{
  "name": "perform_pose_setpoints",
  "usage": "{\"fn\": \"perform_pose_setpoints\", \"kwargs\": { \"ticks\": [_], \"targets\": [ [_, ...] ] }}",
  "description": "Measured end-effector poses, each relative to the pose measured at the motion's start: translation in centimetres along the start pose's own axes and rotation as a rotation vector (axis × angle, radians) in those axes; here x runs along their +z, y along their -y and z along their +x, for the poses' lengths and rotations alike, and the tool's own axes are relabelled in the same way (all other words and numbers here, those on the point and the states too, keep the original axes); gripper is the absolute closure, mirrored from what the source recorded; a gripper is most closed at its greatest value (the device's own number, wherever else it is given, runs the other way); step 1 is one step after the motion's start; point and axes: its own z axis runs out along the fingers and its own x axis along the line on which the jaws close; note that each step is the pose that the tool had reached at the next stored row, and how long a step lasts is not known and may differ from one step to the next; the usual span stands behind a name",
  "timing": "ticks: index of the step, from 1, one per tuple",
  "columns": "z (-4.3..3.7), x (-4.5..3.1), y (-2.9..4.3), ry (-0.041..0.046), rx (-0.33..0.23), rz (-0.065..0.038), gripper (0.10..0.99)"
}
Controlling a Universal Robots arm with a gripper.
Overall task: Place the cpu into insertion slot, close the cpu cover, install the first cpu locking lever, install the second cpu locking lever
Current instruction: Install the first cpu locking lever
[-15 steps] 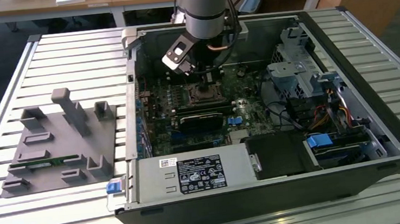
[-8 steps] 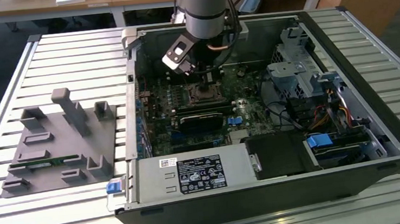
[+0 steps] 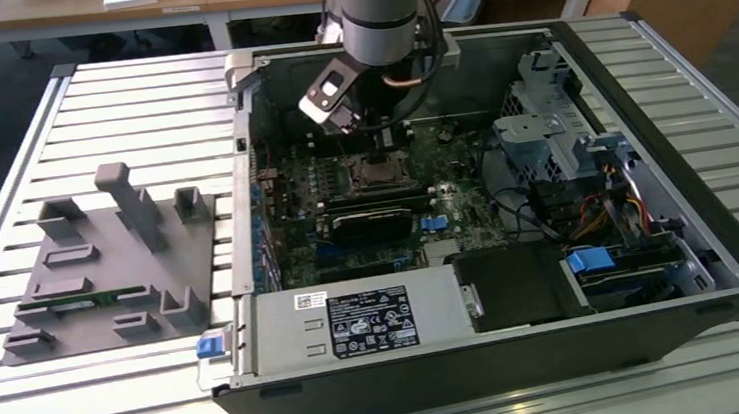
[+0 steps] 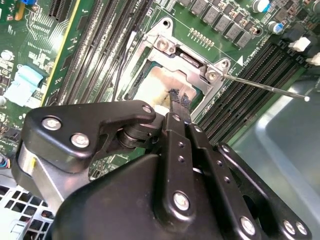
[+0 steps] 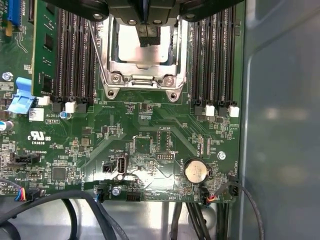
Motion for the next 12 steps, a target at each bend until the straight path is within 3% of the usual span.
{"fn": "perform_pose_setpoints", "kwargs": {
  "ticks": [8,12],
  "targets": [
    [0.04,-0.98,-0.01,0.0,0.0,0.0,0.98],
    [0.07,-1.89,-0.02,-0.0002,0.0,0.0,0.98]
  ]
}}
